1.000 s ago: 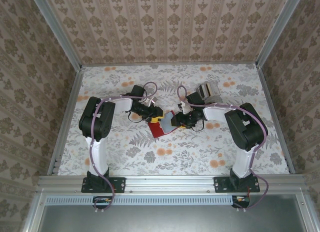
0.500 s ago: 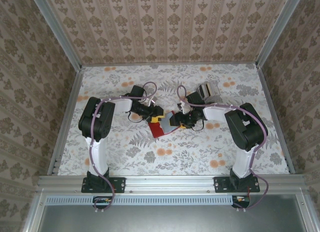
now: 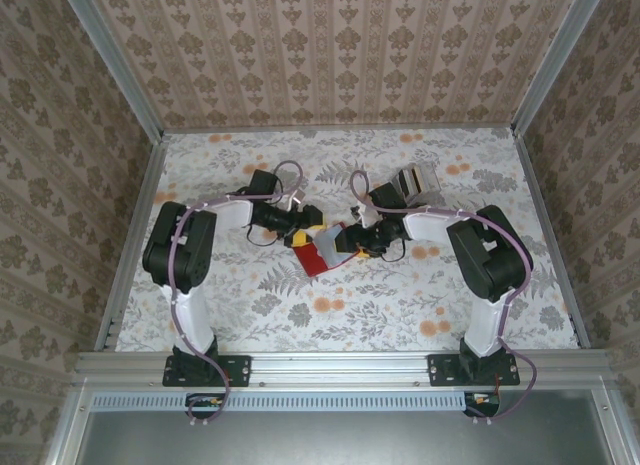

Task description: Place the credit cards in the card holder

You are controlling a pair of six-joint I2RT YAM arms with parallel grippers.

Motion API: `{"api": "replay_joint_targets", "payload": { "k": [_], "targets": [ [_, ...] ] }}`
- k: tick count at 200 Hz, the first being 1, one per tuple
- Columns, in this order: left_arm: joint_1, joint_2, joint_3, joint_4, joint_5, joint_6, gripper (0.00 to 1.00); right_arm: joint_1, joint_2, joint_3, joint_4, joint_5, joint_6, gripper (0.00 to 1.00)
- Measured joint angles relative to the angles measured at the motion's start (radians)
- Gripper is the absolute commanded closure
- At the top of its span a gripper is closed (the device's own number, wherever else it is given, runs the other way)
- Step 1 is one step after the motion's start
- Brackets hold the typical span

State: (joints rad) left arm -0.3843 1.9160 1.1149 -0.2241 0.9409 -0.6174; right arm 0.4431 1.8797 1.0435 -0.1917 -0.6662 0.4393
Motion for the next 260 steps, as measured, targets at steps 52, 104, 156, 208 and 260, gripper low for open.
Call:
{"api": "replay_joint_targets", "payload": {
  "k": [52, 104, 156, 208, 260],
  "targets": [
    [0.013, -0.034, -0.04, 0.001, -0.003, -0.011, 0.22, 0.021, 0.01, 0.023, -0.019, -0.002, -0.023, 0.27],
    [0.034, -0.078, -0.044, -0.046, -0.043, 0.0, 0.23, 0.05, 0.009, 0.043, -0.063, 0.032, -0.063, 0.22],
    [0.055, -0.108, -0.045, -0.145, -0.109, 0.043, 0.23, 0.098, -0.008, 0.093, -0.196, 0.176, -0.092, 0.19],
    [0.082, -0.189, -0.088, -0.161, -0.14, 0.05, 0.22, 0.142, -0.008, 0.163, -0.375, 0.347, -0.099, 0.18],
    [0.1, -0.212, -0.132, -0.214, -0.176, 0.079, 0.24, 0.153, -0.034, 0.17, -0.425, 0.401, -0.064, 0.18]
  ]
}}
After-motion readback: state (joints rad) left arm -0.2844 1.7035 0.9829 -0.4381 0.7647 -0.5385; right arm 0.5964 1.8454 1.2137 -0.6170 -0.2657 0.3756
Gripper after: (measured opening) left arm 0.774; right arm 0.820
